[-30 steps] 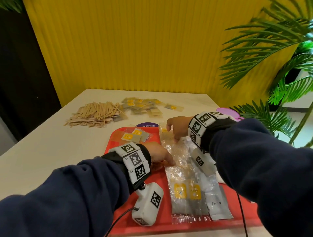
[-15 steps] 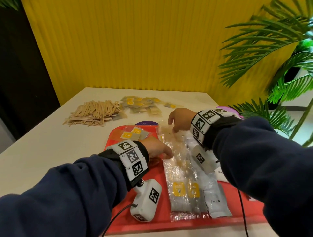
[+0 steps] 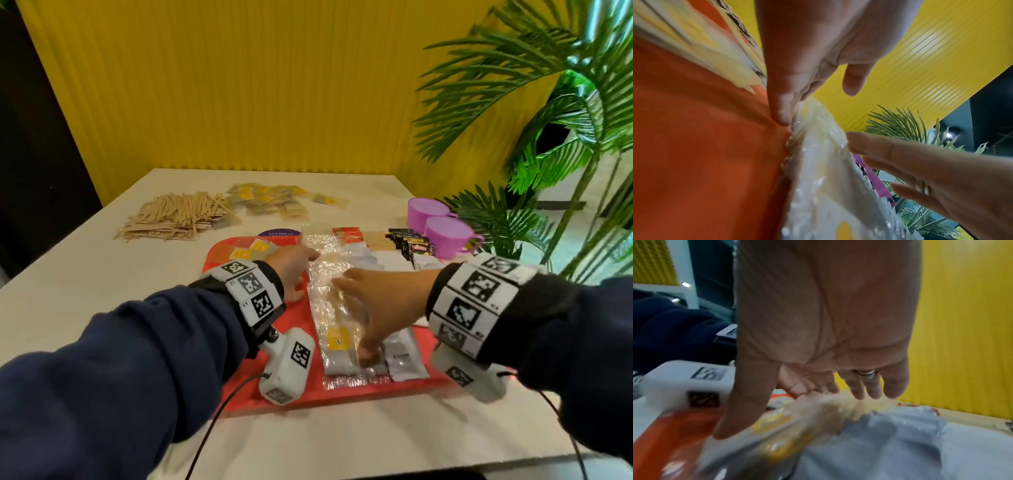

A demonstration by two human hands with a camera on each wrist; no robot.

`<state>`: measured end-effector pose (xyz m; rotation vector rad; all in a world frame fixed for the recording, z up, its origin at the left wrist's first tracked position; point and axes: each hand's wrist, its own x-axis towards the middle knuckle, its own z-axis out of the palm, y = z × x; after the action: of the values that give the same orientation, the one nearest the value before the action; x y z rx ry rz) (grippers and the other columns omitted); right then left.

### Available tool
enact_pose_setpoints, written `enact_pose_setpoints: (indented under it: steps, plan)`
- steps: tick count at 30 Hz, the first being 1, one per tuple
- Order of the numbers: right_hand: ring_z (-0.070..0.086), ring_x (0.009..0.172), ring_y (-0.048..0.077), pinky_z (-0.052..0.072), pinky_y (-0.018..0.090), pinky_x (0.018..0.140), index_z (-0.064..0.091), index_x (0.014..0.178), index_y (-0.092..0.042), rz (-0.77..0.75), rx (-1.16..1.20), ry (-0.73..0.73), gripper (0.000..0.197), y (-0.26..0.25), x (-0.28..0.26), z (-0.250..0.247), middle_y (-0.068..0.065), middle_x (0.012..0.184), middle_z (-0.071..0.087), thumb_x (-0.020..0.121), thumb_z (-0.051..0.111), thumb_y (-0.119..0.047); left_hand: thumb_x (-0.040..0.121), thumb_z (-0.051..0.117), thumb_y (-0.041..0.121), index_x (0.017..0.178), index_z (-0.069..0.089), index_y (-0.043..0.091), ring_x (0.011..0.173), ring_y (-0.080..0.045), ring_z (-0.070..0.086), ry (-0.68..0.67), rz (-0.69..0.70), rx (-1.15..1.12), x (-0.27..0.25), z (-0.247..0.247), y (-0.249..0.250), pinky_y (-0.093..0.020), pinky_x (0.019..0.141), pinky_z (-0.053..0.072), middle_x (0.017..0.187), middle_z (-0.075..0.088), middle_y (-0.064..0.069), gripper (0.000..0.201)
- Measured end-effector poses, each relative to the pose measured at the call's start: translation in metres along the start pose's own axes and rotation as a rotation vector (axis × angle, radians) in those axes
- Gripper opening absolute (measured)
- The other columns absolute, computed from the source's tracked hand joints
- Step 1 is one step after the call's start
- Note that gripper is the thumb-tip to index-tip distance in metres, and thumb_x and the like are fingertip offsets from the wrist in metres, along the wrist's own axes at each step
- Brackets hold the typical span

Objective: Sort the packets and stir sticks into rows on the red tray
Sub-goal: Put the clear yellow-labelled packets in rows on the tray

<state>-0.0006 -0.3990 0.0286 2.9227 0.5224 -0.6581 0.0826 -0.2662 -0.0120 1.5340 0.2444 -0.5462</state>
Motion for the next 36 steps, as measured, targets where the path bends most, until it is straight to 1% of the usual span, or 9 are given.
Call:
enact_pose_setpoints:
  steps: [3,6,12,18,23,25,28,30,36]
  plan:
    - [0.03,0.129,0.028,0.041,0.043,0.102,0.016,0.143,-0.014,0.017,-0.132,0.064,0.109,-0.008,0.008,0.022,0.009,0.139,0.025,0.061,0.081,-0.046,0.087,0.057,0.026,0.134,0.042,0.01,0.118,-0.022,0.047,-0.019,0.004,-0.027,-0.003,0.003,-0.001,-0.042,0.104,0.039,0.128,0.049,-0.006,0.052]
    - [0.03,0.129,0.03,0.041,0.04,0.101,0.014,0.143,-0.012,0.058,-0.117,0.112,0.108,-0.012,0.014,0.028,0.011,0.14,0.022,0.063,0.082,-0.037,0.092,0.051,0.026,0.144,0.028,0.01,0.134,-0.028,0.032,-0.048,0.019,-0.026,-0.003,0.005,-0.002,-0.044,0.109,0.031,0.147,0.032,-0.013,0.06]
    - [0.039,0.123,0.027,0.043,0.04,0.096,0.021,0.139,-0.011,0.091,-0.08,0.202,0.102,-0.011,0.03,0.021,0.008,0.134,0.031,0.062,0.084,-0.032,0.094,0.049,0.024,0.138,0.04,0.01,0.133,-0.029,0.034,0.006,0.074,-0.071,0.005,0.006,0.001,-0.042,0.106,0.032,0.146,0.034,-0.016,0.047]
    - [0.042,0.118,0.025,0.046,0.037,0.094,0.021,0.139,-0.01,0.067,0.041,0.177,0.098,-0.003,0.04,0.01,0.008,0.133,0.033,0.066,0.081,-0.037,0.087,0.055,0.028,0.141,0.039,0.007,0.139,-0.032,0.026,0.029,0.106,-0.2,0.01,0.004,0.003,-0.045,0.112,0.024,0.15,0.03,-0.016,0.059]
    - [0.041,0.128,0.026,0.035,0.038,0.108,0.027,0.144,-0.01,0.207,0.581,0.307,0.072,0.025,0.025,-0.01,0.008,0.147,0.036,0.088,0.057,-0.044,0.085,0.056,0.03,0.139,0.043,0.011,0.135,-0.032,0.034,0.041,0.103,-0.238,0.012,0.0,-0.001,-0.046,0.11,0.03,0.147,0.036,-0.014,0.058]
    - [0.05,0.114,0.025,0.041,0.039,0.103,0.049,0.121,-0.009,0.299,0.961,0.405,0.043,0.035,0.024,-0.012,0.006,0.125,0.052,0.092,0.053,-0.04,0.081,0.058,0.032,0.139,0.043,0.01,0.135,-0.034,0.034,0.036,0.113,-0.265,0.011,0.001,-0.002,-0.048,0.108,0.031,0.147,0.036,-0.015,0.063]
    - [0.047,0.082,0.016,0.048,0.027,0.079,0.05,0.097,-0.014,0.359,1.428,0.414,0.02,0.039,0.025,-0.009,-0.004,0.097,0.049,0.093,0.054,-0.033,0.066,0.063,0.043,0.143,0.037,0.015,0.137,-0.033,0.033,-0.038,0.103,-0.292,0.014,0.006,-0.006,-0.051,0.11,0.028,0.15,0.03,-0.012,0.086]
    - [0.041,0.074,0.013,0.041,0.023,0.066,0.046,0.099,-0.014,0.34,1.561,0.363,0.022,0.037,0.027,-0.006,0.001,0.087,0.042,0.093,0.054,-0.033,0.054,0.068,0.05,0.145,0.032,0.021,0.138,-0.032,0.03,-0.091,0.095,-0.293,0.023,0.011,-0.01,-0.052,0.11,0.027,0.152,0.026,-0.01,0.102]
    - [0.041,0.075,0.011,0.038,0.025,0.065,0.039,0.11,-0.017,0.268,1.641,0.269,0.033,0.025,0.036,-0.003,0.0,0.089,0.042,0.091,0.053,-0.039,0.046,0.067,0.058,0.142,0.037,0.024,0.137,-0.028,0.033,-0.073,0.102,-0.23,0.016,0.016,-0.011,-0.051,0.109,0.028,0.15,0.031,-0.004,0.105]
